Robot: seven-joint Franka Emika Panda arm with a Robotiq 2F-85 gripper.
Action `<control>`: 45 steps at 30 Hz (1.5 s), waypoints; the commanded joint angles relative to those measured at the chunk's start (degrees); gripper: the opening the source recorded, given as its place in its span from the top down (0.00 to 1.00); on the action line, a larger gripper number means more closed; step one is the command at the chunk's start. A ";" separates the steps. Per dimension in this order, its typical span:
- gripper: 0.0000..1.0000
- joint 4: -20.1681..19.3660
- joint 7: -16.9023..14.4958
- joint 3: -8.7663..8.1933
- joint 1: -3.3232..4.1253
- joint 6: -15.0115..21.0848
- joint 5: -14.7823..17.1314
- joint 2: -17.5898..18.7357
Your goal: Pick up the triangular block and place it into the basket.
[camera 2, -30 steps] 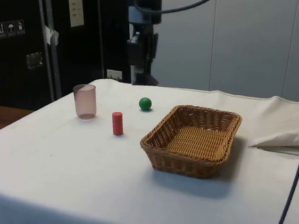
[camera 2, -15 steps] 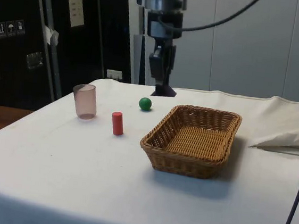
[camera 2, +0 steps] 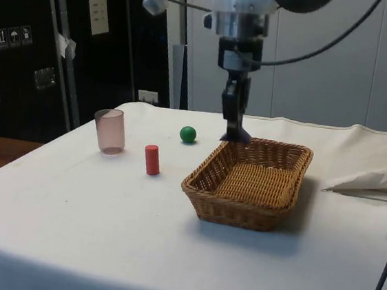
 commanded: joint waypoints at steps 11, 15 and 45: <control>0.67 -6.42 -2.46 -1.95 -1.09 7.62 -1.03 0.11; 0.67 -7.62 -3.27 -2.64 -1.15 9.74 -0.97 0.57; 0.21 -8.37 -4.70 -4.47 -0.63 23.32 0.06 11.12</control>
